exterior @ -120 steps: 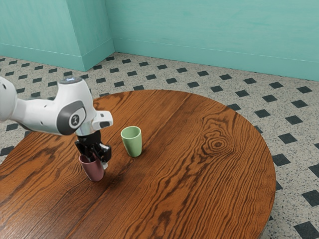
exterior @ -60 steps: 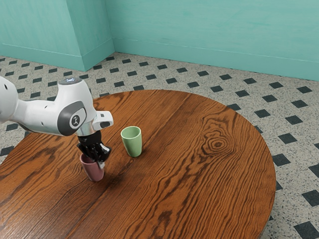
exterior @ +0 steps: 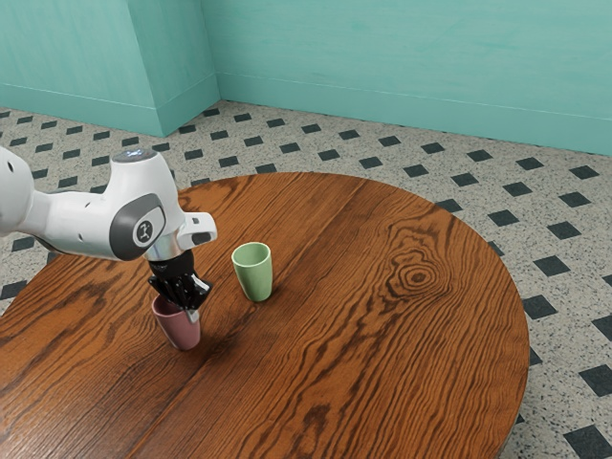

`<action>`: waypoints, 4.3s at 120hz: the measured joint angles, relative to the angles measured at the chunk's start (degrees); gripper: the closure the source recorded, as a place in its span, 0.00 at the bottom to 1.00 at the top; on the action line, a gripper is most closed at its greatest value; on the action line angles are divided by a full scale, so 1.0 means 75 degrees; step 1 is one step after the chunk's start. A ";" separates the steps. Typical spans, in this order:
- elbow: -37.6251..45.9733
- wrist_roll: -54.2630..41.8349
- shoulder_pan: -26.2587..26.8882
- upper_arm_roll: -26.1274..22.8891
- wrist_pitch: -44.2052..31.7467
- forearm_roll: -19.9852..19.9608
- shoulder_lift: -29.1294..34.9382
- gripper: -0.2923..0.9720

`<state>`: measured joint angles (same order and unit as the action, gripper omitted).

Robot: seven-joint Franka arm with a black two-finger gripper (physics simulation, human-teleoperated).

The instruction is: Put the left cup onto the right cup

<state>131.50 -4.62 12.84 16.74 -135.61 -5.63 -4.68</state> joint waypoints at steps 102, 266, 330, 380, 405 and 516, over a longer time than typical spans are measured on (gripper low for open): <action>-0.0862 0.0263 0.0061 -0.0011 0.0785 0.0707 0.0303 0.85; -0.6495 0.0427 0.0245 -0.0558 0.3757 0.0838 -0.2823 0.85; -0.6458 0.0477 0.0268 -0.0558 0.3544 0.0797 -0.2771 0.85; -0.6233 0.0512 0.0285 -0.0512 0.3250 0.0778 -0.2748 0.85; -0.6143 0.0518 0.0292 -0.0511 0.2814 0.0682 -0.2754 0.85; -0.5629 0.0506 0.0292 -0.0323 0.2427 0.0248 -0.2679 0.85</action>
<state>89.28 -0.82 15.03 14.32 -117.41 -3.78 -24.77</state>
